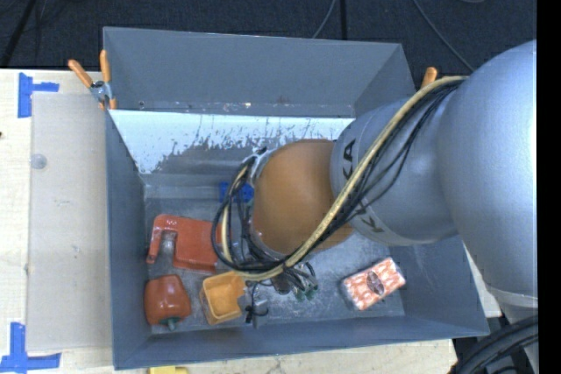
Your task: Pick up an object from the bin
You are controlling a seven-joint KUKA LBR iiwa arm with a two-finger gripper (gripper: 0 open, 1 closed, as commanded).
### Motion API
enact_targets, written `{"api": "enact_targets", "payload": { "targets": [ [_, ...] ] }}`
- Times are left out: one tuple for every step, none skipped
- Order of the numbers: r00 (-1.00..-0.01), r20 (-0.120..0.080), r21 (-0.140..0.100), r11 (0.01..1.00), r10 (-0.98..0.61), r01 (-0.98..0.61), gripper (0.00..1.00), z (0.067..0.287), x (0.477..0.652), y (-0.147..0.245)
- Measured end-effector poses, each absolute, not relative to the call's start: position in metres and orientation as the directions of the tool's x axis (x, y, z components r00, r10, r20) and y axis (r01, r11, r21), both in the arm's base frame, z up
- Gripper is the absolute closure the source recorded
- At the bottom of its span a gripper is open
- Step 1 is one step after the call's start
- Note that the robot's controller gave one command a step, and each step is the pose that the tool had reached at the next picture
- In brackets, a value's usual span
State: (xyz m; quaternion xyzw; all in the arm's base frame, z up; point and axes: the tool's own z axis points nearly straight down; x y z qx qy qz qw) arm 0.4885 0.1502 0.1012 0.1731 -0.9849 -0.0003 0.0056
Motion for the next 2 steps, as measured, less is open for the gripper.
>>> {"api": "enact_targets", "payload": {
  "targets": [
    [-0.94,0.011,0.003,0.94,-0.34,-0.34,1.0,0.105,0.488,0.15],
    [-0.941,0.012,0.003,0.941,-0.34,-0.34,1.0,0.124,0.487,0.15]
  ]
}}
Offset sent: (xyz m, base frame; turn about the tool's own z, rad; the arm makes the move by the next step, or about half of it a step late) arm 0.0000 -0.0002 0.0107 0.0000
